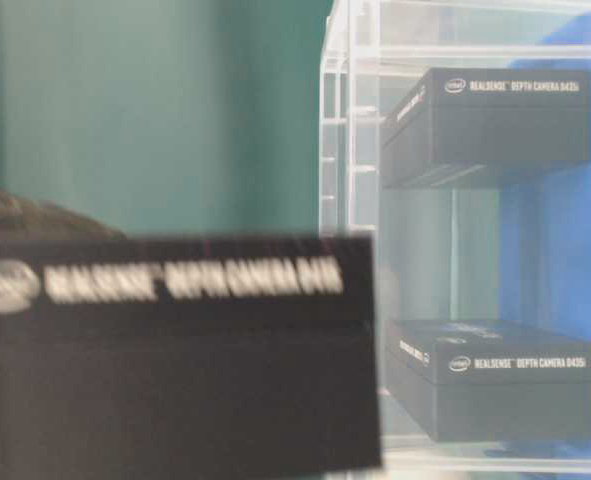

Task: Take the box out of the case with the left arm.
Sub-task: 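Carry the box toward the front and lower it onto the cloth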

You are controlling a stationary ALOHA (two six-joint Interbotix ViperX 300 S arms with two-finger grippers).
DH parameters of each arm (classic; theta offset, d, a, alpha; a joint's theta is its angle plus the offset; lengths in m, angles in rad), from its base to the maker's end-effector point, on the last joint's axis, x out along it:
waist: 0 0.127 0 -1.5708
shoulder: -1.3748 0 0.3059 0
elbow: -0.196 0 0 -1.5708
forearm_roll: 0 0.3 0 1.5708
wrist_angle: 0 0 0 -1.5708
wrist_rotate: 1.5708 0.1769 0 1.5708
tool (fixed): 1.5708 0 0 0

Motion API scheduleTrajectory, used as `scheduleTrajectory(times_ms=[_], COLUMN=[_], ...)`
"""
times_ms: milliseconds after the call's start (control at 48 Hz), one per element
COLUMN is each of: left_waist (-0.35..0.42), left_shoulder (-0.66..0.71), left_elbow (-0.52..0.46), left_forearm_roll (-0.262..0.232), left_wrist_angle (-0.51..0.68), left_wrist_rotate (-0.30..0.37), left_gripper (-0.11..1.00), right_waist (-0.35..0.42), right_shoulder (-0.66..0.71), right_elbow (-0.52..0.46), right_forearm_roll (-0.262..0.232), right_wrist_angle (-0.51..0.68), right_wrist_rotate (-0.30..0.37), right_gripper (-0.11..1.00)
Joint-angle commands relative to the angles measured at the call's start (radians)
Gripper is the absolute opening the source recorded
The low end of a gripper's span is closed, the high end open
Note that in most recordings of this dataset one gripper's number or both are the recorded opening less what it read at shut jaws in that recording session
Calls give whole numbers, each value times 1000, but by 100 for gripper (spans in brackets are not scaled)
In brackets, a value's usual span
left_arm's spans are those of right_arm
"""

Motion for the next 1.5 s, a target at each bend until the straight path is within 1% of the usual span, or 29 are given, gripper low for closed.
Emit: scheduleTrajectory(times_ms=[0,62,208,312,375,562,792,875,1021,1375,1479], left_waist=[-3,-3,-3,-3,-3,2,5,5,9,14,14], left_shoulder=[-75,-94,-126,-137,-137,-121,-72,-58,-51,-38,-41], left_elbow=[52,109,253,339,374,468,549,563,589,632,637], left_forearm_roll=[11,11,11,11,11,11,5,-2,-9,-9,-17], left_wrist_angle=[-38,-94,-284,-391,-422,-483,-667,-690,-690,-752,-759], left_wrist_rotate=[-8,-18,-40,-51,-52,-44,-9,-6,-6,5,6], left_gripper=[55,55,55,55,53,53,53,53,53,53,53], right_waist=[0,0,0,0,0,0,0,-2,0,0,0], right_shoulder=[0,2,3,3,5,5,5,5,8,23,25], right_elbow=[-23,-23,-23,-21,-23,-23,-21,-21,-21,-21,-21], right_forearm_roll=[2,0,0,0,-2,-3,-2,-3,-5,-11,-12], right_wrist_angle=[-2,-2,-2,-2,-2,-3,-2,-2,-3,-5,-6], right_wrist_rotate=[2,2,2,2,2,2,2,2,2,2,2], right_gripper=[0,0,0,0,0,0,0,0,0,0,0])
